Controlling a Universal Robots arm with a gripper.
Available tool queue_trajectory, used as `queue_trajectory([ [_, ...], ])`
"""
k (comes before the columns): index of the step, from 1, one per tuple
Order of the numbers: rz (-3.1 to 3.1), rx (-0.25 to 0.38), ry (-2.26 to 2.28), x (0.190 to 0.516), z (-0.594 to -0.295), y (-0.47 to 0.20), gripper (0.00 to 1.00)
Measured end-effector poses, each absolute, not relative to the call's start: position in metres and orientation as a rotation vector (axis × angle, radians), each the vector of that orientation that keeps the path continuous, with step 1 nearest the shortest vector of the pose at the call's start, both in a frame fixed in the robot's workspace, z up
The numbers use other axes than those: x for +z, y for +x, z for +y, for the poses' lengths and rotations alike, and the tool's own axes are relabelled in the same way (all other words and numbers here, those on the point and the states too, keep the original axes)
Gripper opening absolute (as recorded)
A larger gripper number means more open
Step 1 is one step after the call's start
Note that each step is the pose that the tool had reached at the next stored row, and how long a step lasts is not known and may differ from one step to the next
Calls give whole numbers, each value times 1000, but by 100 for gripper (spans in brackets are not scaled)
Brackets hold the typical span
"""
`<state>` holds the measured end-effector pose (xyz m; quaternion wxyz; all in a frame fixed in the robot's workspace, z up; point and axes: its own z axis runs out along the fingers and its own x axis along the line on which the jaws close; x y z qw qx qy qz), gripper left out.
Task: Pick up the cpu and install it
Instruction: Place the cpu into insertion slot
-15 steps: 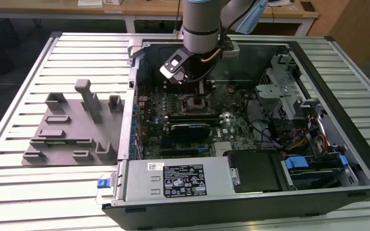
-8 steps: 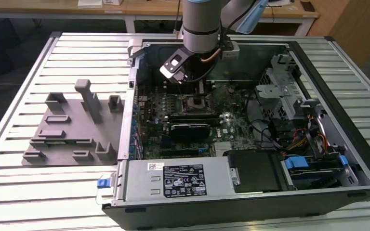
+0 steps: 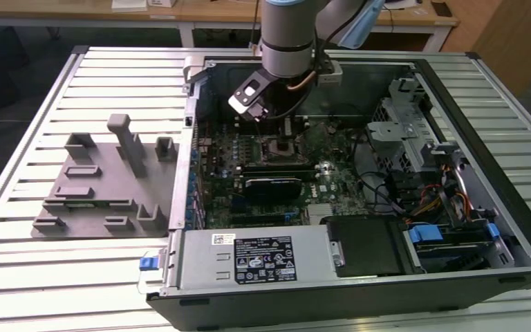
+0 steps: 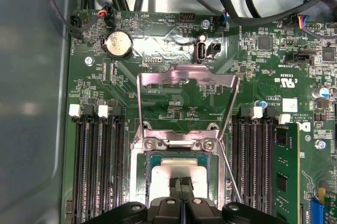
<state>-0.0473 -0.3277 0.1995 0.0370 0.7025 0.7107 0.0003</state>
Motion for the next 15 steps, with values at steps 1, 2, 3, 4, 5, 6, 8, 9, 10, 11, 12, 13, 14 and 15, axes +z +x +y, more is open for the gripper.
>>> queue_trajectory([
  [1,2182,1,2156,199,-328,-47,11],
  [2,2182,0,2156,199,-328,-48,11],
  [3,2182,0,2156,199,-328,-48,11],
  [4,2182,0,2156,199,-328,-48,11],
  [5,2182,0,2156,198,-328,-48,11],
  [6,2182,0,2156,198,-328,-48,11],
  [8,2182,0,2156,197,-328,-48,11],
  [9,2182,0,2156,197,-328,-48,11],
  [10,2182,0,2156,197,-328,-48,11],
  [11,2182,1,2156,197,-328,-48,11],
  [12,2182,1,2157,197,-328,-48,11],
  [13,2182,1,2157,198,-328,-48,11],
  [14,2182,2,2157,198,-328,-48,11],
  [15,2182,4,2157,199,-327,-47,11],
])
